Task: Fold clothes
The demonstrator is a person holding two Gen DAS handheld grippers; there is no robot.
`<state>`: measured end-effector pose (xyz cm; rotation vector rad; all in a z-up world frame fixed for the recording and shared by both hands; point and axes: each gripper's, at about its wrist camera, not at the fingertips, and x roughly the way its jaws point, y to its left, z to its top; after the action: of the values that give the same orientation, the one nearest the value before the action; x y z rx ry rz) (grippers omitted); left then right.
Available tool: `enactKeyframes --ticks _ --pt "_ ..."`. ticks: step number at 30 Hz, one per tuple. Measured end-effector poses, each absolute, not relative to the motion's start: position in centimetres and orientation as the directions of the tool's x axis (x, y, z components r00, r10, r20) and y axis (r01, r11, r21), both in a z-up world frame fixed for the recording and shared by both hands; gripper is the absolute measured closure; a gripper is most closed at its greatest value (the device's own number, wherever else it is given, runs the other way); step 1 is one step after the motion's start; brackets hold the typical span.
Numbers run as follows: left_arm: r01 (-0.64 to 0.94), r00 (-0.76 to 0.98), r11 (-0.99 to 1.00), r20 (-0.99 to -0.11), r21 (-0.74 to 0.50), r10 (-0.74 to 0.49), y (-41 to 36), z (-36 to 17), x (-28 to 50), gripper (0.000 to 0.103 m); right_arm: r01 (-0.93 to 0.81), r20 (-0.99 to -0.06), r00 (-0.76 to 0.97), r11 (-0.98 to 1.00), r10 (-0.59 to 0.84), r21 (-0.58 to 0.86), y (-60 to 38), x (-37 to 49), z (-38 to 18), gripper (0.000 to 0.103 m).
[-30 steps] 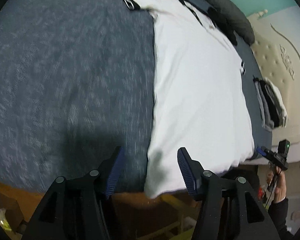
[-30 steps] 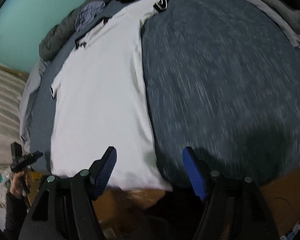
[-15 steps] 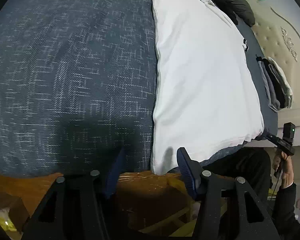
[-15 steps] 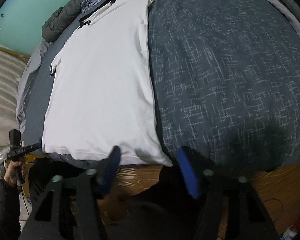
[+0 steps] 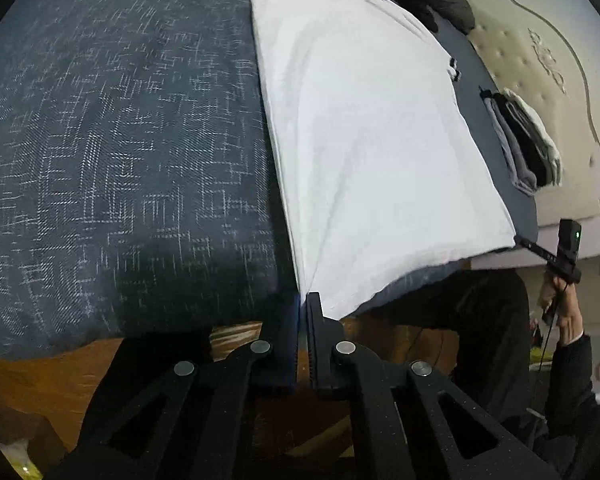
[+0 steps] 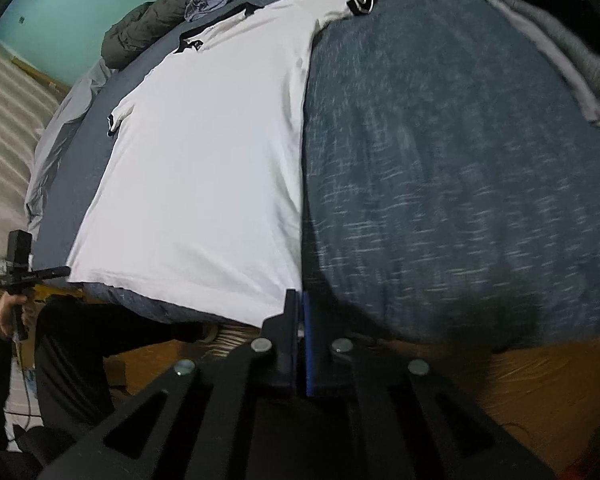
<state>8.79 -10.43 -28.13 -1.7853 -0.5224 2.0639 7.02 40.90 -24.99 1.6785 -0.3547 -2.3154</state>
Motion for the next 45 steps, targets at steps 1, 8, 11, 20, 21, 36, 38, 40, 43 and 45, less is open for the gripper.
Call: enactKeyframes --ticks 1,8,11,20,21,36,38,40,43,45 --pt "-0.031 -0.136 -0.866 -0.856 -0.499 0.498 -10.7 -28.1 8.8 0.100 0.070 -0.890 -0.297 -0.938 -0.345 0.340 41.1 7.2 -24.9 0.101" --pt "-0.029 -0.122 -0.870 -0.862 -0.493 0.492 -11.7 -28.4 9.0 0.100 0.055 -0.897 -0.285 -0.941 -0.337 0.335 42.3 7.8 -25.3 0.101" --pt "-0.015 -0.095 -0.871 -0.867 -0.491 0.490 -11.5 -29.5 8.8 0.100 0.054 -0.903 -0.274 -0.942 -0.332 0.330 42.0 7.5 -25.9 0.101" --pt "0.028 -0.088 -0.892 -0.890 -0.451 0.447 -11.0 -29.7 7.4 0.091 0.042 -0.906 -0.236 -0.935 -0.352 0.353 41.8 7.0 -26.4 0.094" --pt "0.029 -0.104 -0.897 -0.894 -0.440 0.435 -11.3 -29.1 7.1 0.087 0.038 -0.906 -0.239 -0.935 -0.350 0.352 42.0 6.8 -26.1 0.088" --pt "0.032 -0.504 -0.911 -0.794 -0.410 0.340 -9.6 -22.3 -4.7 0.050 -0.084 -0.777 -0.526 -0.888 -0.347 0.453 45.5 -6.4 -20.0 0.041" --pt "0.044 -0.525 -0.903 -0.779 -0.428 0.343 -9.0 -23.2 -6.4 0.044 -0.103 -0.760 -0.554 -0.879 -0.338 0.466 45.6 -8.8 -19.9 0.037" --pt "0.053 -0.541 -0.899 -0.769 -0.434 0.340 -8.5 -24.4 -7.9 0.041 -0.107 -0.754 -0.571 -0.881 -0.325 0.461 45.9 -11.2 -19.8 0.036" --pt "0.060 -0.562 -0.901 -0.761 -0.430 0.325 -7.6 -25.7 -9.8 0.041 -0.126 -0.756 -0.579 -0.883 -0.305 0.453 46.2 -14.7 -20.4 0.035" --pt "0.074 -0.578 -0.902 -0.755 -0.425 0.308 -7.4 -26.7 -11.0 0.041 -0.154 -0.753 -0.582 -0.867 -0.309 0.475 46.6 -16.8 -21.2 0.035"
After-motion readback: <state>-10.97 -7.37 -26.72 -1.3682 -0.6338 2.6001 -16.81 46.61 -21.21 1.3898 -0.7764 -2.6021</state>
